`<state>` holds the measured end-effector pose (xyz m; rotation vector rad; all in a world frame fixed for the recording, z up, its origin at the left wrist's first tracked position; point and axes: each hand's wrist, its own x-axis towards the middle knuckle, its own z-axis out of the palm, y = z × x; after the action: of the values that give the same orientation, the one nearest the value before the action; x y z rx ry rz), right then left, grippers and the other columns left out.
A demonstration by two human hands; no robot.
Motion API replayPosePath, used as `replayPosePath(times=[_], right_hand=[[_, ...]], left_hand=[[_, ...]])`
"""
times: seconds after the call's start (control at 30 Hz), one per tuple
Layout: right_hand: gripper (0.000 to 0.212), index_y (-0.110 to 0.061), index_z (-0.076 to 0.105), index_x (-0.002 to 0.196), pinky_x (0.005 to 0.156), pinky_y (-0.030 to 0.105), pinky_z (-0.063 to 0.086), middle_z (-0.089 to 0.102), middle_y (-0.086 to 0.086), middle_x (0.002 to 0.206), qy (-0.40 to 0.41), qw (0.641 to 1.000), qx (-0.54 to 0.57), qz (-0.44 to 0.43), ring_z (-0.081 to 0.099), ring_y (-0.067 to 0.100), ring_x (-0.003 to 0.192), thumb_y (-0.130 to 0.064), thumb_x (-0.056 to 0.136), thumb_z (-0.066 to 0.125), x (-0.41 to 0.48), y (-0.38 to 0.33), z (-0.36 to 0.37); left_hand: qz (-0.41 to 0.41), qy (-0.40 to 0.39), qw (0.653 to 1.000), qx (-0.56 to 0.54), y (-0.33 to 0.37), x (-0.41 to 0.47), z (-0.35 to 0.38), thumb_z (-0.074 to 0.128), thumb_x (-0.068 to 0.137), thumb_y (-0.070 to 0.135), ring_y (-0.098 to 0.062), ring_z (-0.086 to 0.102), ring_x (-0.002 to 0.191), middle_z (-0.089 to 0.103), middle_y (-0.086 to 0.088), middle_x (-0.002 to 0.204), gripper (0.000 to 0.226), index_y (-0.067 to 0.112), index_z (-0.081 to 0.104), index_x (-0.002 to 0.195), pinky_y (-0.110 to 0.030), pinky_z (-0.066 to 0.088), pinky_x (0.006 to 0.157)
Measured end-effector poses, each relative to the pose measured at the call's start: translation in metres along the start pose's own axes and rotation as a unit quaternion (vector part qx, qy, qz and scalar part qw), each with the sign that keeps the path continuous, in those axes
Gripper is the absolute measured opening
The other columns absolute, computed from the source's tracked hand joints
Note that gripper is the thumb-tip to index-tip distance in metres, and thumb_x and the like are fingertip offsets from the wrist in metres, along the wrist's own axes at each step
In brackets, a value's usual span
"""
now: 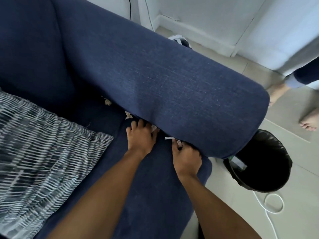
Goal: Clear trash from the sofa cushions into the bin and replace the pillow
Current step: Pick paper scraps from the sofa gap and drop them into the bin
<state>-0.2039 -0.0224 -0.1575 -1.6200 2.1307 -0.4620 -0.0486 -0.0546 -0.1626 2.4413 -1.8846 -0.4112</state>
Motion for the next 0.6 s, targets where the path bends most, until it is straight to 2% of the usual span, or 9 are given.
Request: replayPosePath(times=[0.1, 0.17, 0.3, 0.47, 0.6], right_hand=[[0.043, -0.021, 0.051, 0.053, 0.046, 0.024, 0.035, 0.054, -0.002, 0.047, 0.007, 1.000, 0.026, -0.004, 0.057, 0.021, 0.045, -0.029, 0.091, 0.069, 0.000, 0.001, -0.001], [0.044, -0.022, 0.045, 0.054, 0.045, 0.026, 0.034, 0.053, -0.001, 0.047, 0.003, 0.999, 0.034, -0.003, 0.054, 0.022, 0.044, -0.025, 0.090, 0.068, -0.002, 0.002, -0.003], [0.039, -0.017, 0.050, 0.057, 0.043, 0.029, 0.040, 0.057, 0.001, 0.051, -0.007, 0.999, 0.053, 0.004, 0.057, 0.023, 0.046, -0.026, 0.092, 0.067, -0.008, 0.000, -0.015], [0.042, -0.019, 0.044, 0.056, 0.044, 0.024, 0.024, 0.043, -0.008, 0.049, -0.003, 0.998, 0.065, -0.007, 0.042, 0.014, 0.046, -0.021, 0.091, 0.065, -0.021, -0.020, -0.055], [0.041, -0.019, 0.044, 0.057, 0.051, 0.029, 0.029, 0.049, -0.005, 0.055, -0.002, 0.995, 0.094, -0.016, 0.045, 0.016, 0.052, -0.024, 0.093, 0.063, -0.024, -0.042, -0.099]], left_hand=[[0.014, 0.019, 0.999, -0.048, -0.002, -0.004, -0.002, 0.051, 0.098, 0.043, -0.025, 0.049, 0.104, 0.063, -0.001, 0.116, 0.032, 0.021, 0.070, 0.113, -0.037, 0.032, 0.085], [0.023, 0.026, 0.997, -0.074, -0.003, -0.008, -0.006, 0.057, 0.097, 0.038, -0.026, 0.053, 0.100, 0.067, -0.002, 0.106, 0.026, 0.018, 0.072, 0.105, -0.036, 0.032, 0.082], [0.029, 0.025, 0.994, -0.105, -0.008, -0.021, -0.022, 0.062, 0.095, 0.036, -0.023, 0.055, 0.093, 0.070, 0.000, 0.090, 0.022, 0.017, 0.072, 0.092, -0.032, 0.027, 0.077], [0.039, 0.033, 0.993, -0.110, -0.012, -0.040, -0.060, 0.060, 0.095, 0.039, -0.020, 0.055, 0.090, 0.068, 0.003, 0.084, 0.026, 0.016, 0.070, 0.087, -0.032, 0.027, 0.077], [0.044, 0.059, 0.992, -0.104, -0.006, -0.051, -0.110, 0.061, 0.095, 0.039, -0.020, 0.054, 0.086, 0.066, 0.004, 0.079, 0.027, 0.021, 0.060, 0.075, -0.032, 0.025, 0.074]])
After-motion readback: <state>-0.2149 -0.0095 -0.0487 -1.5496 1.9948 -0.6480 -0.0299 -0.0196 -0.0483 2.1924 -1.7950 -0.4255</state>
